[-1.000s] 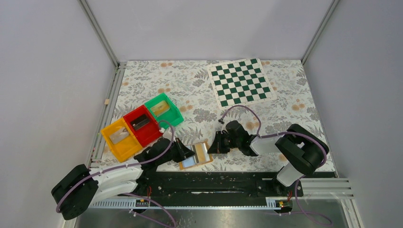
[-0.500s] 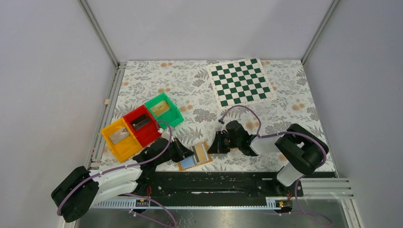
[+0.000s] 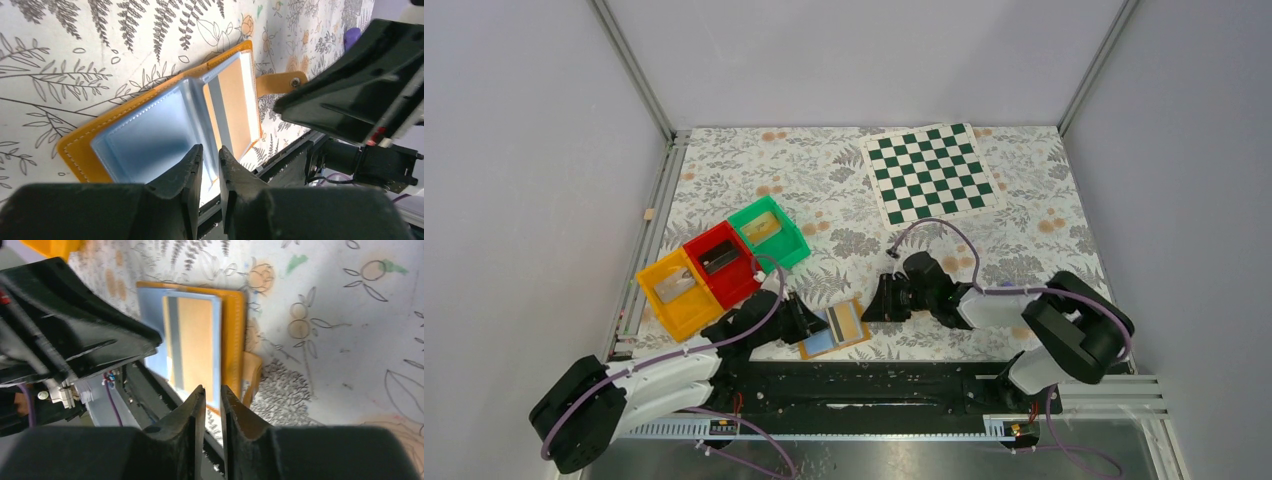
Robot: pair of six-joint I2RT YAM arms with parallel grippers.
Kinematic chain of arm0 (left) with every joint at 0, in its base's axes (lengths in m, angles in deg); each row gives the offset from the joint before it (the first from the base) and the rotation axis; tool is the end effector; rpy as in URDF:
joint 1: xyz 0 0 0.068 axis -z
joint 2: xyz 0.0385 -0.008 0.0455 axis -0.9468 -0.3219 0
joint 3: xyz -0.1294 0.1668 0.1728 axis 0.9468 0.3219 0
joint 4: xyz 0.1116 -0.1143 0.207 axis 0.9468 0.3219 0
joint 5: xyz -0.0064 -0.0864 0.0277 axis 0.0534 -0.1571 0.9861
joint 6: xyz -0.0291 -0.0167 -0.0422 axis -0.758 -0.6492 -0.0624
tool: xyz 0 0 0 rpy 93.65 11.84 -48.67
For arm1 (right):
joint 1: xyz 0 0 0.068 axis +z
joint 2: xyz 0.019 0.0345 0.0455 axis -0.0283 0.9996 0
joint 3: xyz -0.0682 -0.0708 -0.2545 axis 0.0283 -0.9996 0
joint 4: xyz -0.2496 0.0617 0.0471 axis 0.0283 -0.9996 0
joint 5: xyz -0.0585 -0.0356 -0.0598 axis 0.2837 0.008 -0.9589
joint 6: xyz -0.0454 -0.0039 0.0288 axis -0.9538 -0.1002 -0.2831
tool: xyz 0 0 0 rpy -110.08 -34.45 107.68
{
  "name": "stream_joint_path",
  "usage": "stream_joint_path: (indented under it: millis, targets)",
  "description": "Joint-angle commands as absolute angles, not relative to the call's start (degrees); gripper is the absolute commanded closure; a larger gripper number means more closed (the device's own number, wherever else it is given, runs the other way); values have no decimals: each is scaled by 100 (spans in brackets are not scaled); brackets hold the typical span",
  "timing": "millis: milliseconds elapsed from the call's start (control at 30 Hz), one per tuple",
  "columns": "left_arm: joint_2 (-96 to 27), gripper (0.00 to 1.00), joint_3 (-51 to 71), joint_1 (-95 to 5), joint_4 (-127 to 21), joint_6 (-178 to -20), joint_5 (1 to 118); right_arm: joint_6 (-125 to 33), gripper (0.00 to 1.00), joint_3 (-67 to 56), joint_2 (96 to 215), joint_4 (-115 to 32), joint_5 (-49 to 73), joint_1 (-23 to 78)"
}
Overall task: Take the credit cards out of the card holder
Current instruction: Remove the credit card from the card holder.
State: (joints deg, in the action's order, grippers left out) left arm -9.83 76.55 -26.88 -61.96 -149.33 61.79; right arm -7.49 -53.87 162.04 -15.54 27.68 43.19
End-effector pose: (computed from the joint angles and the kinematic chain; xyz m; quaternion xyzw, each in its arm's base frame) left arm 0.1113 -0.1140 0.1259 -0.1130 0.8747 -0.4044 0.2422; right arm 0.1807 0.1993 0.1326 -0.0916 0.8685 0.4474 0.1925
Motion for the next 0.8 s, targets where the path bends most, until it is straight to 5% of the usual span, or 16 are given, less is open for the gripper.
stream_joint_path:
  millis: [0,233,767]
  targets:
    - [-834,83,7355,-2713,-5813,-14722,6555,-823,72,-5201,15527,-2074,2707,4313]
    - [-1274,88,7277,-2712,-6087,-14595,6481,-801,59,-5004,15628,-2139,2662,4437]
    - [-2481,89,7074,-2518,-7514,-14721,5864,-981,56,-4743,15459,-2625,2299,4770]
